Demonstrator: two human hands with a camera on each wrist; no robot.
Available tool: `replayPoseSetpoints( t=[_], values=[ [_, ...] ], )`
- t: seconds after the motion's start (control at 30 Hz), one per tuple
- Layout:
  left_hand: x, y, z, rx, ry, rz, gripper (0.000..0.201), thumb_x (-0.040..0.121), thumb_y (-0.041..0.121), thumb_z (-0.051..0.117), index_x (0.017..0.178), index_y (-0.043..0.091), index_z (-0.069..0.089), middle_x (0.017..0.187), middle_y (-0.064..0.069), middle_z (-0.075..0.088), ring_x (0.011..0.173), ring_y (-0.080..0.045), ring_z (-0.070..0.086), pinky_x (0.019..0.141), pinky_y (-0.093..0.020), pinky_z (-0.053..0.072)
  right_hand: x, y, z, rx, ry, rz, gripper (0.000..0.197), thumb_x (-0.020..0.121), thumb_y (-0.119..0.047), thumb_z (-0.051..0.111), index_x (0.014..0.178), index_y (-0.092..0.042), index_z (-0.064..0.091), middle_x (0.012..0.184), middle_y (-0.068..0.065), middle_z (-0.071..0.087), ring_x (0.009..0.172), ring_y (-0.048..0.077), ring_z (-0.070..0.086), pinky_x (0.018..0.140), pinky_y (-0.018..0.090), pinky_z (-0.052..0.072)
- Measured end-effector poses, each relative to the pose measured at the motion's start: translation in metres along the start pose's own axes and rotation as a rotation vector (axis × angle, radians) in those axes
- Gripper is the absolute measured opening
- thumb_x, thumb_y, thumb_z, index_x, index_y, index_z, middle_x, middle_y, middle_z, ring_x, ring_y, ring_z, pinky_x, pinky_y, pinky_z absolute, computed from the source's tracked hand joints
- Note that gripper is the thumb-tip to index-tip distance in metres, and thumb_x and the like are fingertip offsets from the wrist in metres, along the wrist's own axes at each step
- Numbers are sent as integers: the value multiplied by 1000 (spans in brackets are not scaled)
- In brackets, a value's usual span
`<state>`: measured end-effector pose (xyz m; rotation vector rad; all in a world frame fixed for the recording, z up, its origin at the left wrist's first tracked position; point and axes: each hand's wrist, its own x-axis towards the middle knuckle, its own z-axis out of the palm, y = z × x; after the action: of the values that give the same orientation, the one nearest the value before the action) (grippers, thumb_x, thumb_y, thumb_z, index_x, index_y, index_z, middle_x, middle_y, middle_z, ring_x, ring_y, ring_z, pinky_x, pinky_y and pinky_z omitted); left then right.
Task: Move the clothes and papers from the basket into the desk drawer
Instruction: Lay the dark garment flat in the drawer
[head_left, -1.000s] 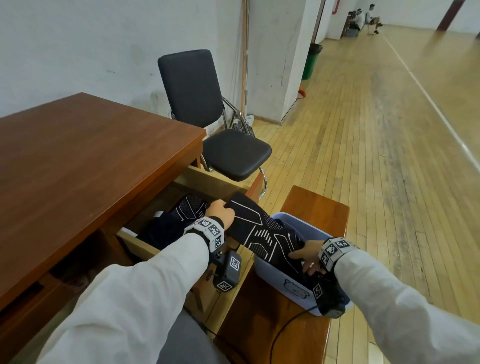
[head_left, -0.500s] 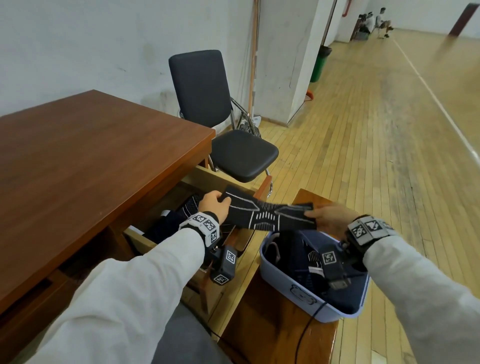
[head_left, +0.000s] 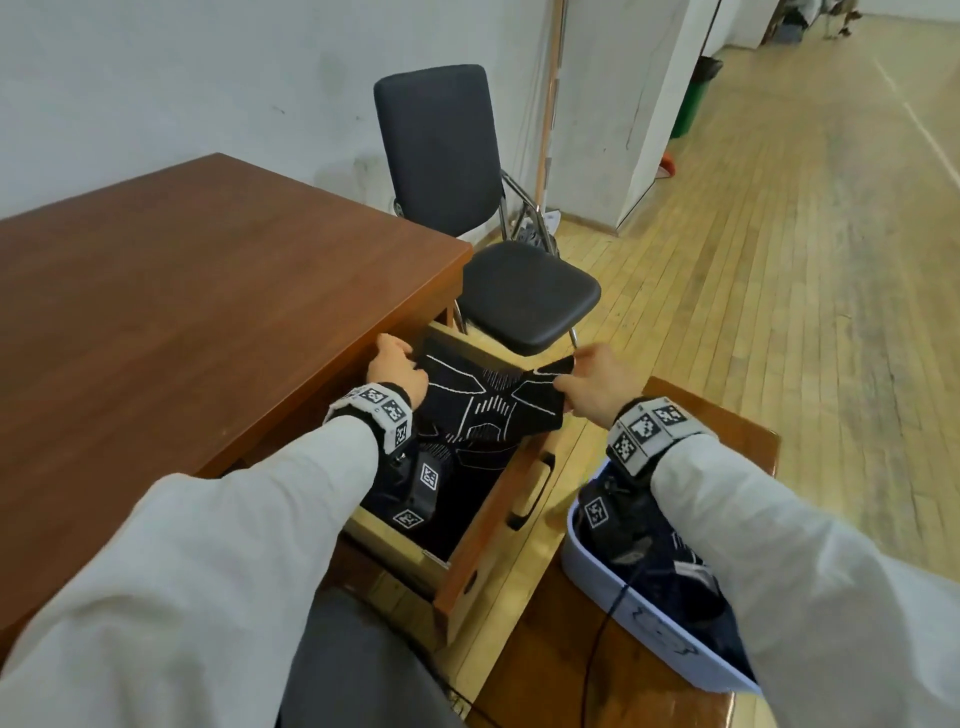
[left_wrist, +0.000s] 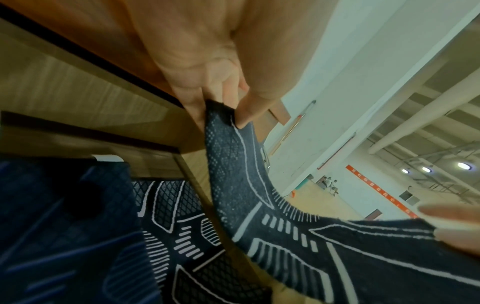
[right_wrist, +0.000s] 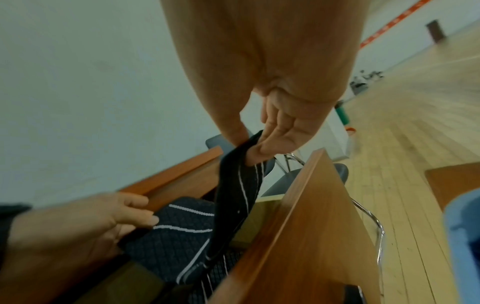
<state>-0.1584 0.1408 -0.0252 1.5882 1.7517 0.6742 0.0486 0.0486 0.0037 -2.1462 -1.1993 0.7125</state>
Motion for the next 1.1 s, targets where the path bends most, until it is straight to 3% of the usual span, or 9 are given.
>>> replayPoseSetpoints(
  t=[0.07,0.13,0.27,0.4,0.63,1.1],
  values=[
    [14,-10,6,71,-26,30,19,88,0,52,101,11,59,112,-9,66,108,-29,60,88,-32,46,13,0,17,-58,27,-79,38,90,-14,57,123,-19,40,107,10,61,86,25,64,65,32,53],
    [24,-22,13,121,-54,49,28,88,-4,47,88,16,68,111,-7,67,106,-27,61,88,-31,49,21,1,31,-170,-21,-178,26,93,-12,50,117,-20,45,100,9,61,84,24,61,64,29,47],
    [42,-42,28,204,-113,7,40,87,-7,45,111,16,66,129,-9,57,121,-29,52,101,-37,45,38,4,57,-431,-154,-287,19,93,-20,50,103,-22,66,99,1,67,86,19,62,71,27,50],
    [55,-55,40,245,-175,5,48,87,-9,46,125,18,57,137,-11,49,127,-29,44,103,-35,38,49,6,73,-692,-199,-393,21,92,-25,51,100,-26,70,96,-1,70,92,21,64,88,35,49],
    [71,-71,54,235,-221,5,53,82,-14,42,119,18,61,135,-11,51,127,-30,45,103,-38,43,61,11,91,-918,-320,-372,21,89,-31,50,94,-28,70,88,-5,70,87,20,62,91,40,30],
    [77,-83,62,214,-189,-54,50,87,-13,41,125,14,59,141,-11,46,130,-31,41,104,-46,42,69,12,96,-1003,-438,-334,22,92,-33,49,105,-29,67,95,-4,70,91,20,63,87,39,33]
  ],
)
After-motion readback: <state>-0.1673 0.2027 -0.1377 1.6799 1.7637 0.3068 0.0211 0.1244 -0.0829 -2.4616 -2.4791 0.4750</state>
